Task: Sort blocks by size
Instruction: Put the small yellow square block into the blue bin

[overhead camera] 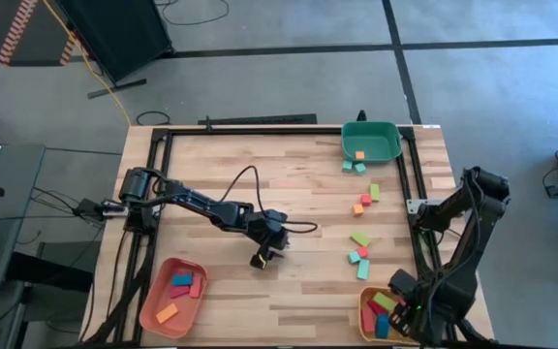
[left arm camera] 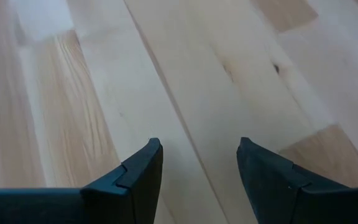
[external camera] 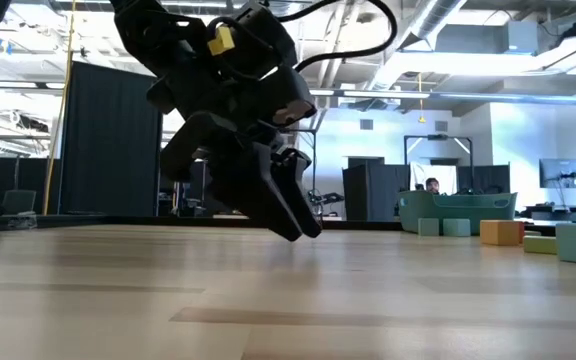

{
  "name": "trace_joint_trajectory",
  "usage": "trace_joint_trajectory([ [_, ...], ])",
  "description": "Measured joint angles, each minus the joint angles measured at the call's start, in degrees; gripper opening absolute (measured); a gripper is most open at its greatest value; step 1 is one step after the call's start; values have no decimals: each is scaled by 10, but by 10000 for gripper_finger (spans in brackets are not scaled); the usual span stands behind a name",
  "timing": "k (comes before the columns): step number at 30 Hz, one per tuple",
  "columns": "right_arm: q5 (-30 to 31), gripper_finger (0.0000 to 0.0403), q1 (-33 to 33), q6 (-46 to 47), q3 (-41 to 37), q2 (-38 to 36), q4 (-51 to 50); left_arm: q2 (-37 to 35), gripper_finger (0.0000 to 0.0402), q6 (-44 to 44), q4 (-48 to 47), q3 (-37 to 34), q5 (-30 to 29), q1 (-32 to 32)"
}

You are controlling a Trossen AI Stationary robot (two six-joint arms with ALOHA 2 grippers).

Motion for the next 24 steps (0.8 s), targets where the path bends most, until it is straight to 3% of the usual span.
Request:
trace_joint_trajectory([
  [10, 119, 249, -61, -110, 0, -38, -65, 0, 197, 0, -76, 44, -1, 0],
  [24, 183, 249, -161, -262, 0, -26, -124, 0, 197, 25, -127, 49, -28, 0],
])
